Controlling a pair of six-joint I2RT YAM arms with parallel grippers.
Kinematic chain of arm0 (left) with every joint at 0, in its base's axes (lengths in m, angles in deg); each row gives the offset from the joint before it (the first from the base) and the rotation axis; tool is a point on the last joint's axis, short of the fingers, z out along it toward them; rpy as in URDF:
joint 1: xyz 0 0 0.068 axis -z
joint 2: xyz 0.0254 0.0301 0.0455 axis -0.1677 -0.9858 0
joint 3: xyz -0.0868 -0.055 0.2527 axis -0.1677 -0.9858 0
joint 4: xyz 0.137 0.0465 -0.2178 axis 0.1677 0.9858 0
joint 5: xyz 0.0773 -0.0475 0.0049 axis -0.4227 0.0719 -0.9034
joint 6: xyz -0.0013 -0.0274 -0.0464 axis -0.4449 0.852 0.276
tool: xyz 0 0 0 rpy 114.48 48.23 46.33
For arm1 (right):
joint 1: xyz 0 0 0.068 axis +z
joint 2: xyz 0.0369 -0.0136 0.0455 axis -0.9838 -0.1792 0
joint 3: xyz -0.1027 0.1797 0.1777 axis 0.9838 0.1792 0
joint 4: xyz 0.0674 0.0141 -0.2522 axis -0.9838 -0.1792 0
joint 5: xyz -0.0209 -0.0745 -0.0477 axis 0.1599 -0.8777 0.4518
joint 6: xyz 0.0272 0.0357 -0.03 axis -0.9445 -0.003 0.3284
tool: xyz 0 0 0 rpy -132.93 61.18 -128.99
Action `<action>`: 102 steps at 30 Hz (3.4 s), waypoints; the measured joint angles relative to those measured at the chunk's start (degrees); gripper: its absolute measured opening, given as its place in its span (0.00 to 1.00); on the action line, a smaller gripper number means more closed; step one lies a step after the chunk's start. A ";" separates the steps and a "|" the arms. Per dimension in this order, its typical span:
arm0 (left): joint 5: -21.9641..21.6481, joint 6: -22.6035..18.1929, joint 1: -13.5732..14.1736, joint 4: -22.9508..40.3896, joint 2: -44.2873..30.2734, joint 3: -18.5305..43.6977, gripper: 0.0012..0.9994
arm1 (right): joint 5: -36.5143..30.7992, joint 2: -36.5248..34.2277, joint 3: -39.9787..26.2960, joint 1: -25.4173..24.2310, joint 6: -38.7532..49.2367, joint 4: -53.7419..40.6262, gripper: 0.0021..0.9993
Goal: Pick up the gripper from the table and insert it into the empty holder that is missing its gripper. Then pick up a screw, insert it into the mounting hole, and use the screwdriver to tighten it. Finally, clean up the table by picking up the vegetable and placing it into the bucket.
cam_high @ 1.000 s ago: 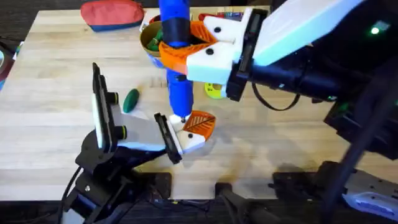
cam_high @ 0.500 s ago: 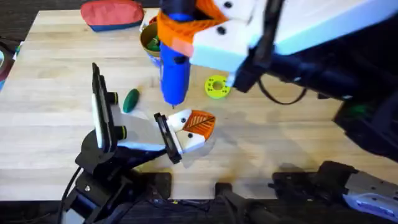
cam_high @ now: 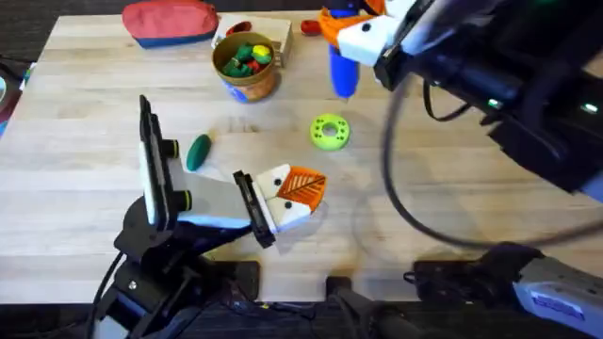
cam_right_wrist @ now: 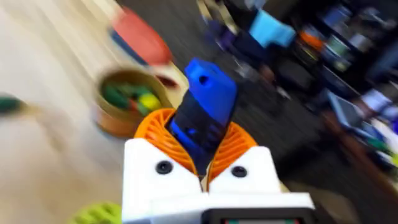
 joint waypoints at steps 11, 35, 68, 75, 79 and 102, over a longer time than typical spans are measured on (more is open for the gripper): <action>0.00 -0.02 0.00 0.00 0.00 0.00 0.00 | -19.22 -17.55 0.00 -6.50 36.22 -0.29 0.00; 0.00 -0.02 0.00 0.00 0.00 0.00 0.00 | -24.36 -30.26 -0.68 -5.06 44.46 -11.04 0.98; -0.44 -0.19 0.00 -0.21 0.00 0.00 0.99 | -13.63 14.47 -0.72 -5.04 -18.93 -48.66 0.99; -5.66 7.94 0.00 2.92 0.00 1.50 0.99 | -8.96 15.05 -0.72 -5.05 -20.81 -48.73 0.99; -11.65 12.54 0.00 16.10 -0.02 8.15 0.99 | -6.79 15.06 -0.70 -5.04 -21.66 -48.58 0.99; -46.88 15.43 0.00 47.95 -46.29 44.83 0.99 | -1.79 15.06 -0.70 -5.04 -22.57 -45.40 0.99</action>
